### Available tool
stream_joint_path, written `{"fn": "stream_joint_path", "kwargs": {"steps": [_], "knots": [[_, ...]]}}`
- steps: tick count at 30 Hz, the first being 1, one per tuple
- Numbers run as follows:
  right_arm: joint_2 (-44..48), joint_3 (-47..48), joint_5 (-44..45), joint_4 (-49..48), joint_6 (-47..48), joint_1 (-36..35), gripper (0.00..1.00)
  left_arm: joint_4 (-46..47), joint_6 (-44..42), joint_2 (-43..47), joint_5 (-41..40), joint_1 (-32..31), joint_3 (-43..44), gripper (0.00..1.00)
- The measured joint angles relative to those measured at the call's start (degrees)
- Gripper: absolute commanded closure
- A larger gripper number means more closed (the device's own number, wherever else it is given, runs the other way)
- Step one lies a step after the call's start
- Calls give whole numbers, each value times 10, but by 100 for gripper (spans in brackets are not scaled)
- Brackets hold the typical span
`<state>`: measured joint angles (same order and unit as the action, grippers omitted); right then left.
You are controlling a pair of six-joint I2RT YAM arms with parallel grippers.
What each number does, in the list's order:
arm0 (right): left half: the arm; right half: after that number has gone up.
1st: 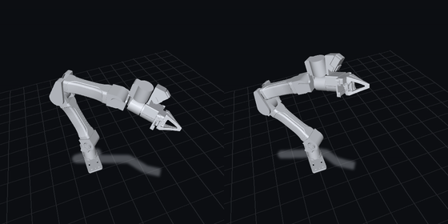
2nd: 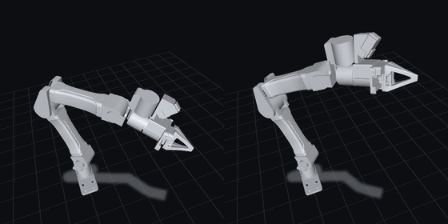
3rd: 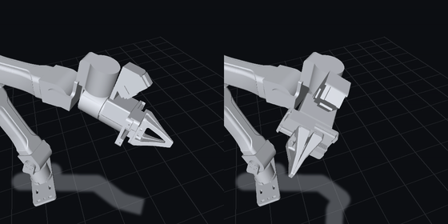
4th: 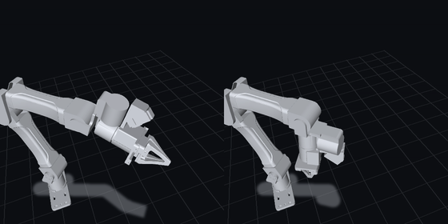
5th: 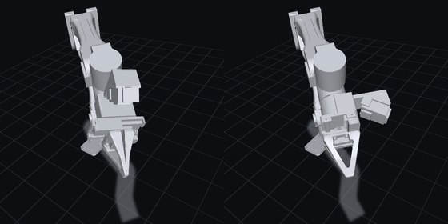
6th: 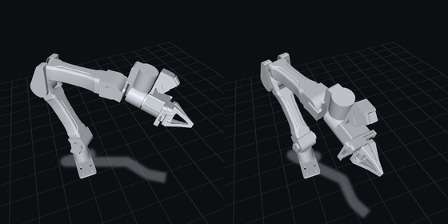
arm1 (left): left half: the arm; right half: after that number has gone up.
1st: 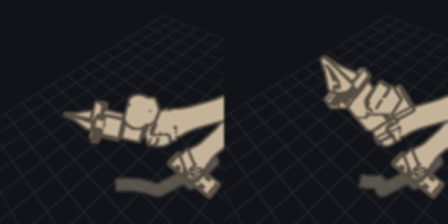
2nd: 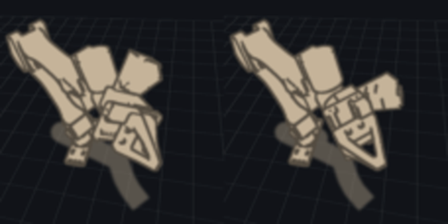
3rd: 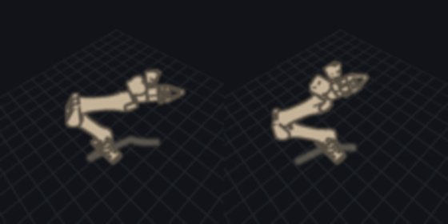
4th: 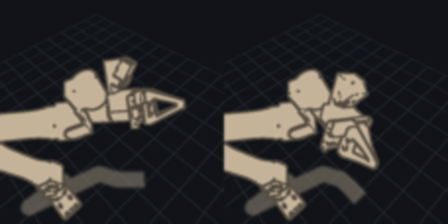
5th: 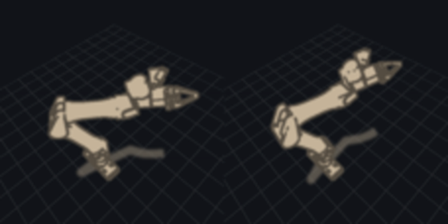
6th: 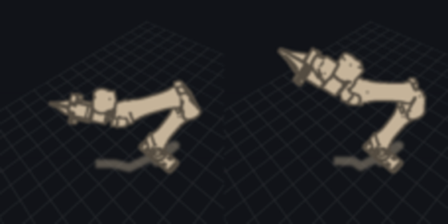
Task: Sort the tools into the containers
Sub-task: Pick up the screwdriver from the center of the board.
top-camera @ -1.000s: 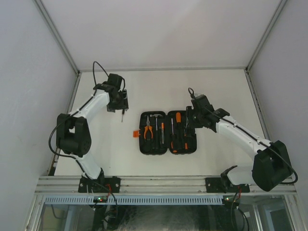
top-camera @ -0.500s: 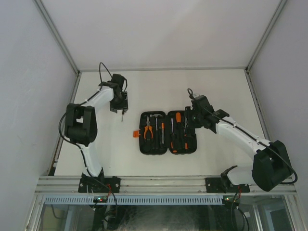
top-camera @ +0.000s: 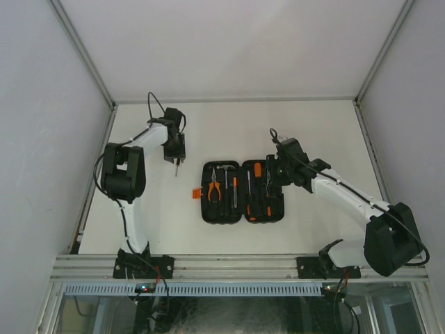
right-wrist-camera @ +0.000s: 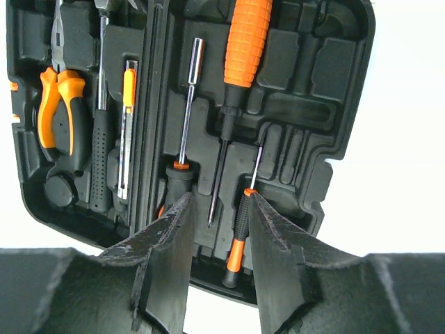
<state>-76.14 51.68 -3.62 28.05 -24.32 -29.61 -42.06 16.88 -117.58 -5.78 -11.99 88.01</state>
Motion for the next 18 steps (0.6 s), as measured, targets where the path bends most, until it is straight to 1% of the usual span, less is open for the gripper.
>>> {"fn": "stream_joint_path", "kwargs": {"steps": [11, 14, 18], "knots": [[-1, -4, 0, 0, 1, 0, 64, -11, 0, -31, -12, 3, 24, 65], [-1, -4, 0, 0, 2, 0, 64, -12, 0, -32, -14, 3, 26, 69], [-1, -4, 0, 0, 2, 0, 64, -14, 2, -32, -13, 3, 26, 78]]}}
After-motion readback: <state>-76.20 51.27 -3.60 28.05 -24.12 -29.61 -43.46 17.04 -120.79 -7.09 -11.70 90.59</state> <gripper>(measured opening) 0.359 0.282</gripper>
